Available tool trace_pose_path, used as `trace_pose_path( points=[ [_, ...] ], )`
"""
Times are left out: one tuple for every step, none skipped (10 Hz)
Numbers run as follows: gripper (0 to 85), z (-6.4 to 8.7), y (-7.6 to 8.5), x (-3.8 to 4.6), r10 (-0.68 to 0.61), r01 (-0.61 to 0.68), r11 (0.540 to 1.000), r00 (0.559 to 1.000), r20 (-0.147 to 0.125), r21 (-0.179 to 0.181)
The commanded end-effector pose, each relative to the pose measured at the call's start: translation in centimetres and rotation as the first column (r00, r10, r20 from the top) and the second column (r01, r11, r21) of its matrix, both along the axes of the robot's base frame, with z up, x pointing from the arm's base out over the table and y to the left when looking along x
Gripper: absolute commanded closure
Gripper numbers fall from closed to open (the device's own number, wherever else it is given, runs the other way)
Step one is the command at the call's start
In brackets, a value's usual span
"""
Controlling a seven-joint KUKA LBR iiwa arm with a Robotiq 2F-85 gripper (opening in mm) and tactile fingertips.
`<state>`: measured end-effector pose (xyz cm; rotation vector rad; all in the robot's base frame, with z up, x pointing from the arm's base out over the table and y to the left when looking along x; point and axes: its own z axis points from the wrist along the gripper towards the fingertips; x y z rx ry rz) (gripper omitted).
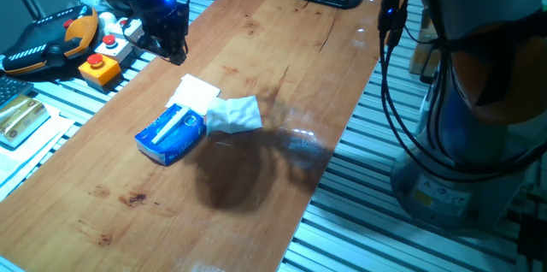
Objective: Pull out a napkin
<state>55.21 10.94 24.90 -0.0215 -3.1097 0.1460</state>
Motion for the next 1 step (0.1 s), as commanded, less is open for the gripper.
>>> trace_pose_path(
  points=[
    [84.3, 0.01, -0.01, 0.00, 0.004, -0.004, 1.000, 1.000, -0.001, 0.000]
  ],
)
